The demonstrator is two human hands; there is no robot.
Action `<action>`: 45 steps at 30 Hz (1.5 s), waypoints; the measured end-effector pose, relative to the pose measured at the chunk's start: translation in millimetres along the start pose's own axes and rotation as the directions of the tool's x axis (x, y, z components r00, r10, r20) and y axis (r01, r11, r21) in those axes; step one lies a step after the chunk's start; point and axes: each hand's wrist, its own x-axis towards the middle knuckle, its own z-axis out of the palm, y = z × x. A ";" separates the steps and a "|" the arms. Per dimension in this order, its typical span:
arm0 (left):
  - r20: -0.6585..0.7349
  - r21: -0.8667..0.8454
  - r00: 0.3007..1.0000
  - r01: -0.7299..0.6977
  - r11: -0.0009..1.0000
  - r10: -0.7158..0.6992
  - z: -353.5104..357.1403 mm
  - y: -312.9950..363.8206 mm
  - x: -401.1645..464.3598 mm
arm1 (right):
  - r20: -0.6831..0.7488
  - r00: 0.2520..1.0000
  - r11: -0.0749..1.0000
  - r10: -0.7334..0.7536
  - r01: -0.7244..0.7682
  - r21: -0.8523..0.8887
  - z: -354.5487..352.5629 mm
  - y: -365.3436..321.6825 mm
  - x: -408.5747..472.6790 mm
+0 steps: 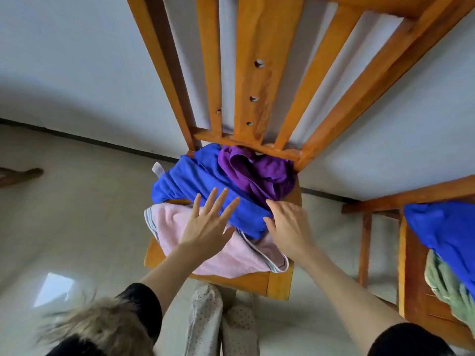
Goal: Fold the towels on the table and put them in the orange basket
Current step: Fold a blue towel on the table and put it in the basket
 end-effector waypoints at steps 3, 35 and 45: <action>-0.022 0.044 0.999 -0.029 0.999 0.030 16.4 -9.0 25.3 | -0.021 0.999 0.999 0.032 -0.031 0.028 26.9 3.7 19.8; -0.363 -0.707 0.842 0.029 0.707 -0.398 -273.4 -57.1 -138.5 | -0.150 0.859 0.843 -0.490 0.510 0.168 -264.5 -195.2 -6.1; -0.605 -0.707 0.576 -0.070 0.704 -0.550 -399.9 -107.0 -317.8 | -0.152 0.804 0.742 -0.575 0.590 0.317 -336.7 -346.7 -45.4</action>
